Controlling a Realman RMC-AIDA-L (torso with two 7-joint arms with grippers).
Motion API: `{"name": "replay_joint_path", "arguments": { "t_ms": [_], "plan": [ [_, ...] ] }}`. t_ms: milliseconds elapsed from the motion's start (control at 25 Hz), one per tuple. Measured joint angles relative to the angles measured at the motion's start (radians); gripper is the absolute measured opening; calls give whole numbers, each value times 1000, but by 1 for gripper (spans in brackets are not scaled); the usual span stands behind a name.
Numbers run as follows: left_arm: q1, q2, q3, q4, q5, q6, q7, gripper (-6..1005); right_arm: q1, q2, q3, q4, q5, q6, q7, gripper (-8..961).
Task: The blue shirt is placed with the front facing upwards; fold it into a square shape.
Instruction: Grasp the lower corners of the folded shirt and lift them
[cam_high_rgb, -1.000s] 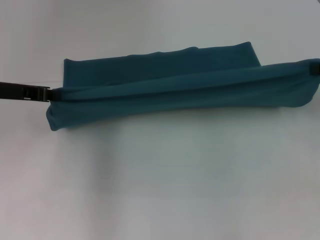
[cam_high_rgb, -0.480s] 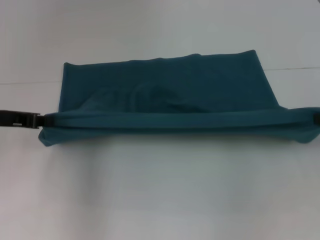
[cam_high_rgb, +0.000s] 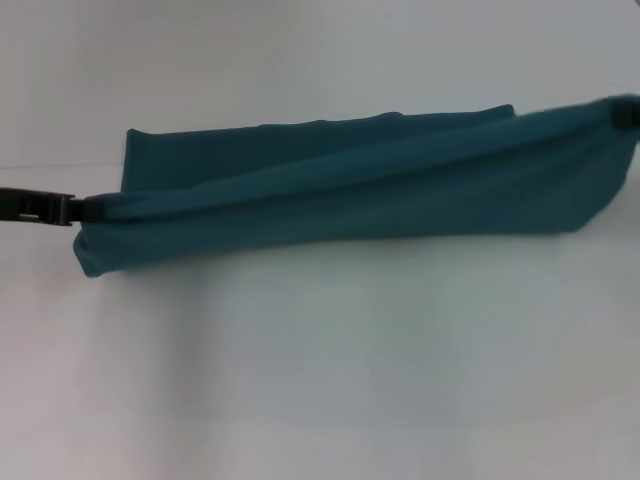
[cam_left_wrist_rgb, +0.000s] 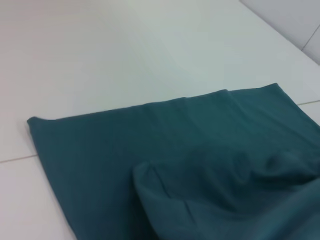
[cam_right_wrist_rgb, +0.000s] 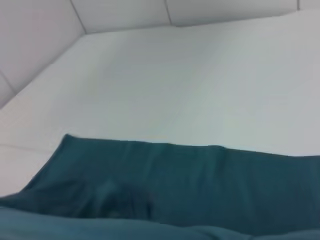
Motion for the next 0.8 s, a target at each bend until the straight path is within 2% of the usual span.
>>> {"name": "replay_joint_path", "arguments": {
  "t_ms": [200, 320, 520, 800],
  "plan": [
    [14, 1, -3, -8, -3, 8, 1, 17, 1, 10, -21, 5, -16, -20, 4, 57],
    [24, 1, -13, -11, -4, 26, 4, 17, -24, 11, -24, 7, -16, -30, 1, 57],
    [51, -2, -49, -34, -5, 106, 16, 18, -86, 7, -17, -7, -11, -122, 0, 57],
    [106, -9, -55, -64, -8, 191, 24, 18, -181, 37, -20, -12, -9, -148, -34, 57]
  ]
}}
